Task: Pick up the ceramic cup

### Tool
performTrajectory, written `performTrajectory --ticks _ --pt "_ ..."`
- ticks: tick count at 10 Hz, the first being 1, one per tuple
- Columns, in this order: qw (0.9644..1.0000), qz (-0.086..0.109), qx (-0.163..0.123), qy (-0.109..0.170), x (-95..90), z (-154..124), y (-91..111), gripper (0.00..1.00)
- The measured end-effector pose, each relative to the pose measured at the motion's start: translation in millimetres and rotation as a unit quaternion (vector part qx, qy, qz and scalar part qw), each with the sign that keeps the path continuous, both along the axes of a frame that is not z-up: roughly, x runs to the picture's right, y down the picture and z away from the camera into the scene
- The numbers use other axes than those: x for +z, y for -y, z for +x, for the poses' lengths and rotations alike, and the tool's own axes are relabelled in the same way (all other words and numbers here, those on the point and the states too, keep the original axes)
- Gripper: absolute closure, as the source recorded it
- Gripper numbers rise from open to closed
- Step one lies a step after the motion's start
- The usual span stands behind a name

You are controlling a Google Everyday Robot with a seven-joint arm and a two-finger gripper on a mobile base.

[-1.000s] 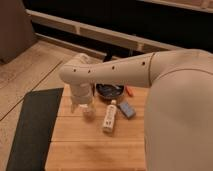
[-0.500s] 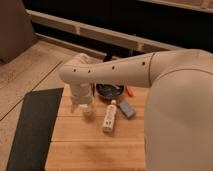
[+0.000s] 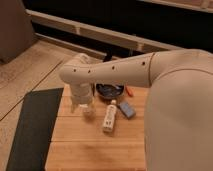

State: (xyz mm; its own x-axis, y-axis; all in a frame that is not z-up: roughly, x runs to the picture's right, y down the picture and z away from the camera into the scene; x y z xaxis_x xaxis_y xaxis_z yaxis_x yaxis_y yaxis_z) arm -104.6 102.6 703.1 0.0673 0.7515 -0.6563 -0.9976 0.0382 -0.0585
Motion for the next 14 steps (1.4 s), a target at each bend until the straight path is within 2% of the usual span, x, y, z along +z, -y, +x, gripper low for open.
performTrajectory --ticks 8,10,11,12,14 --pt "1.0000 0.002 -0.001 0.000 0.8 -0.1 1.1 0.35" --pt "0.9995 0.015 0.005 0.027 7.5 -9.9 16.2 0.35" --pt "0.9986 0.030 -0.008 0.042 13.4 -14.3 28.8 0.35" --pt "0.9959 0.060 -0.034 0.059 21.3 -19.8 46.5 0.35" --pt "0.9877 0.110 -0.086 0.070 34.7 -15.1 73.1 0.35"
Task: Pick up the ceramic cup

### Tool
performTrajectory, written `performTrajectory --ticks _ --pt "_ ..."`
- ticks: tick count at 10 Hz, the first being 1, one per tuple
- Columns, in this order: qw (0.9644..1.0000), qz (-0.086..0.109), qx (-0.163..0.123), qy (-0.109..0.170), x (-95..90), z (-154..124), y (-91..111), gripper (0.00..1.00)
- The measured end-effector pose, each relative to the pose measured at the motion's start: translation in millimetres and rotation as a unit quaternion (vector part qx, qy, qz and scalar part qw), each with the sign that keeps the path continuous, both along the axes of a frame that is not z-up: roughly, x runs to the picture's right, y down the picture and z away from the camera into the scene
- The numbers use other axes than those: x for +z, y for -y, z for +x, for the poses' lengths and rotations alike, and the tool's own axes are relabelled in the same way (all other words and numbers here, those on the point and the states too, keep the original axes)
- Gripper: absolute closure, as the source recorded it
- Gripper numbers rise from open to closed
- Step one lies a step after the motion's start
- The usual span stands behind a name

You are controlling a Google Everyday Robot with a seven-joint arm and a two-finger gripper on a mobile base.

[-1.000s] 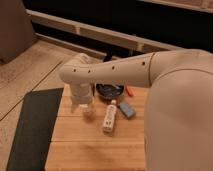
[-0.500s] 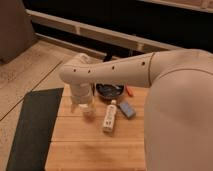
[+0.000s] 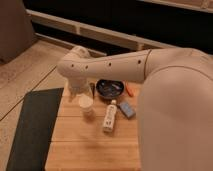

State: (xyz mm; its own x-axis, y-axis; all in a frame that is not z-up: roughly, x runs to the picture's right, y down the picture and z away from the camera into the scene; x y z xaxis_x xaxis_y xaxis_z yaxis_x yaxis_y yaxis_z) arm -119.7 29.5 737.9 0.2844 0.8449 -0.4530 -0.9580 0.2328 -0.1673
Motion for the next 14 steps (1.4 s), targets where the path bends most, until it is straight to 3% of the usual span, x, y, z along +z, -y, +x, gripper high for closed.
performTrajectory --ticks 3,5,9,14 --pt "0.9962 0.033 -0.081 -0.007 15.8 7.0 7.0 0.35" --pt "0.9951 0.039 -0.090 0.006 29.3 4.1 9.6 0.35" --pt "0.9975 0.027 -0.049 0.044 59.4 1.5 10.1 0.35" --pt "0.9990 -0.019 -0.028 0.030 91.8 17.3 -2.7 0.35"
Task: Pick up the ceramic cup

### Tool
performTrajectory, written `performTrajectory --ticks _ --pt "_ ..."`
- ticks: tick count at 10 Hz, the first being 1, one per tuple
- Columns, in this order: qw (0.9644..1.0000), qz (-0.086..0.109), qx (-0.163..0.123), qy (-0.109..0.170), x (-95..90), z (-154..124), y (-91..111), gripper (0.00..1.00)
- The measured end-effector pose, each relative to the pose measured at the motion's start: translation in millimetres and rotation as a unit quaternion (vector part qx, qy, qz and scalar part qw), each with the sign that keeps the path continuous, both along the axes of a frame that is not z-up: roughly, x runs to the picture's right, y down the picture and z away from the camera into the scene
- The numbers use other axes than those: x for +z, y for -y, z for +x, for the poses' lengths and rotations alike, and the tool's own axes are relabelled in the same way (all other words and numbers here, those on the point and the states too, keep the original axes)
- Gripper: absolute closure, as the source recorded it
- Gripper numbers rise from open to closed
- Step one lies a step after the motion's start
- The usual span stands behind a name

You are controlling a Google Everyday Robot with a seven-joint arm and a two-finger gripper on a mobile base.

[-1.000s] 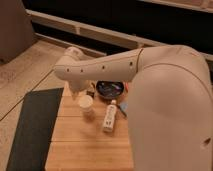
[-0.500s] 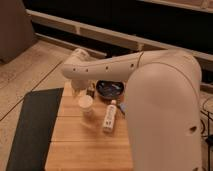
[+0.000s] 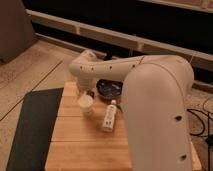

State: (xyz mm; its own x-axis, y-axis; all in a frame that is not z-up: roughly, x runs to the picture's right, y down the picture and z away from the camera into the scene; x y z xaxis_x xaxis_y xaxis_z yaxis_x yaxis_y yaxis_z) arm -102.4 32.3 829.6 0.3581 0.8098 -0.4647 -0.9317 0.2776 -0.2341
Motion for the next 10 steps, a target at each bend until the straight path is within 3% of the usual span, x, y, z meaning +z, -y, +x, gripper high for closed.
performTrajectory --ticks 5,8,10 --pt "0.9982 -0.050 0.024 -0.022 22.7 15.8 -16.3 0.35" --pt "0.9945 -0.090 0.038 -0.038 36.6 24.9 -34.9 0.36" --pt "0.9910 -0.121 0.035 -0.046 46.1 24.0 -50.2 0.53"
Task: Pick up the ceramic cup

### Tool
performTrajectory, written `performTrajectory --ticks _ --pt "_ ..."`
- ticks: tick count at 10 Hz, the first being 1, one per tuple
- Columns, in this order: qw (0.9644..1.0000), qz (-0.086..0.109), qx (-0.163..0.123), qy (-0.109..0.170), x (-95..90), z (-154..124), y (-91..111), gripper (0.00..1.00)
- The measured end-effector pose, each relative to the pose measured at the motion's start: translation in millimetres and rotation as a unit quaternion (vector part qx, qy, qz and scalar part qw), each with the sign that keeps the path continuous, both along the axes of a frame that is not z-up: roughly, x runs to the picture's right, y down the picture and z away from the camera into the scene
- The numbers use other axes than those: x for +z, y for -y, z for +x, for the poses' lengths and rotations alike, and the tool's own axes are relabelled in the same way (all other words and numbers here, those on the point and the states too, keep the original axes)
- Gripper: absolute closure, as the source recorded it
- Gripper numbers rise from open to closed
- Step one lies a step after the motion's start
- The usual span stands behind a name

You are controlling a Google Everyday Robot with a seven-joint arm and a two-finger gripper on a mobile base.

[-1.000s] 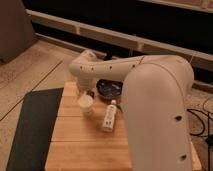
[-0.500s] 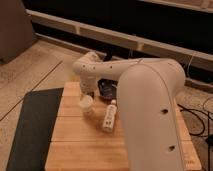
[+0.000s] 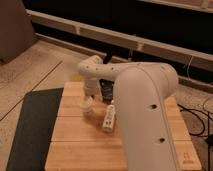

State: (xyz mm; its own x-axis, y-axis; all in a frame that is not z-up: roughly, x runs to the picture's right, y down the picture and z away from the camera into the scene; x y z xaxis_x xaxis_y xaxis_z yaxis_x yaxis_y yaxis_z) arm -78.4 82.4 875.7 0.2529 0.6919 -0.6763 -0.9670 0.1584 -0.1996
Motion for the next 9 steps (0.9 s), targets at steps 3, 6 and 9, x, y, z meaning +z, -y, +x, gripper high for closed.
performTrajectory --ticks 3,6,9 --pt "0.9999 -0.015 -0.007 0.004 10.0 -7.8 -2.7 0.85" --pt "0.9991 0.020 0.026 0.029 -7.8 -21.6 27.6 1.00" --pt "0.9955 0.058 0.059 0.047 -38.6 -21.2 46.5 1.00"
